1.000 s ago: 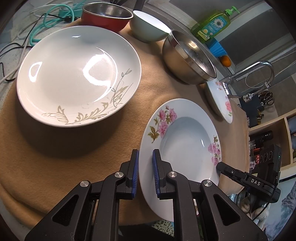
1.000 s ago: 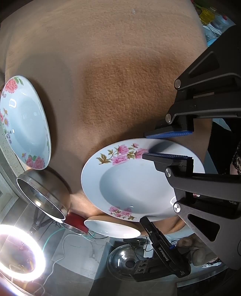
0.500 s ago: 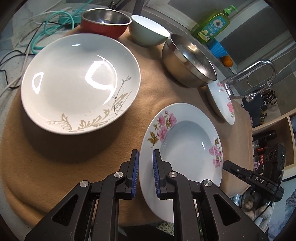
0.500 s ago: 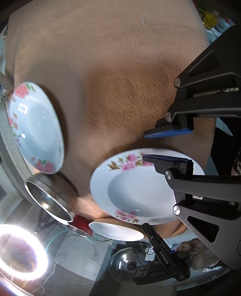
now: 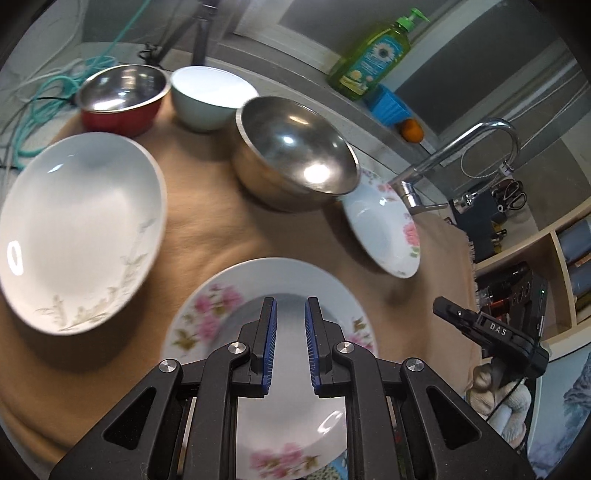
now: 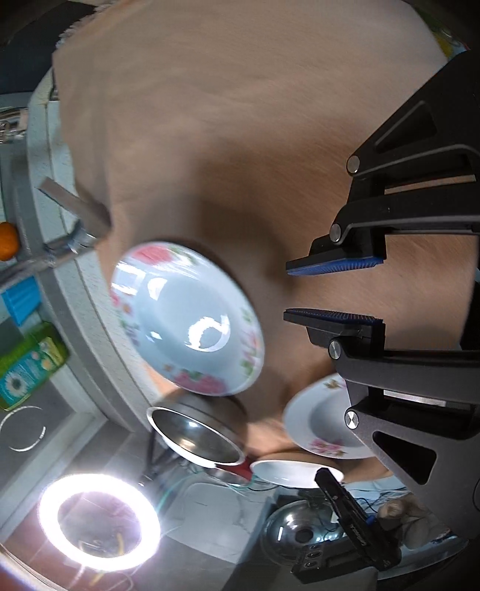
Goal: Organize plates and bowls
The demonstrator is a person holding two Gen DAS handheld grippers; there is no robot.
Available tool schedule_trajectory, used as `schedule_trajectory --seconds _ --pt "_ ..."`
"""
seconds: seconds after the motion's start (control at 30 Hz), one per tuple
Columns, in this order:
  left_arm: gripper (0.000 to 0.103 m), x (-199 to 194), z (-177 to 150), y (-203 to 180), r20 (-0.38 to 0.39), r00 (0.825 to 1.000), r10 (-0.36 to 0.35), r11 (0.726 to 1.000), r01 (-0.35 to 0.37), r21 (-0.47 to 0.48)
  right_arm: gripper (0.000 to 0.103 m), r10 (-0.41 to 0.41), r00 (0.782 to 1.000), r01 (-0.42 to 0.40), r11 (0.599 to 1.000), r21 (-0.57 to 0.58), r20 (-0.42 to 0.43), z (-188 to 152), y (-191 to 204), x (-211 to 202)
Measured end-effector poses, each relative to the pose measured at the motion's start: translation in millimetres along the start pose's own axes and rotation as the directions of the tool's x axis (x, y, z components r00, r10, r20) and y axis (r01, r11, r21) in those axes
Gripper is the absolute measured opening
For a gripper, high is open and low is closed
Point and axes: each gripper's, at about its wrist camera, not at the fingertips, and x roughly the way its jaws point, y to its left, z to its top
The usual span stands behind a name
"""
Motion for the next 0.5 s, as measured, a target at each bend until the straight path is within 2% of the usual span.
schedule_trajectory --seconds 0.27,0.5 --pt "0.013 38.3 17.9 -46.2 0.009 1.0 0.019 0.999 -0.019 0.038 0.019 -0.01 1.0 0.01 1.0 -0.028 0.022 56.7 -25.3 9.1" --pt "0.015 74.7 30.9 -67.9 0.002 0.999 0.04 0.999 -0.04 0.023 0.021 -0.015 1.0 0.016 0.998 -0.065 0.005 92.1 -33.6 33.5"
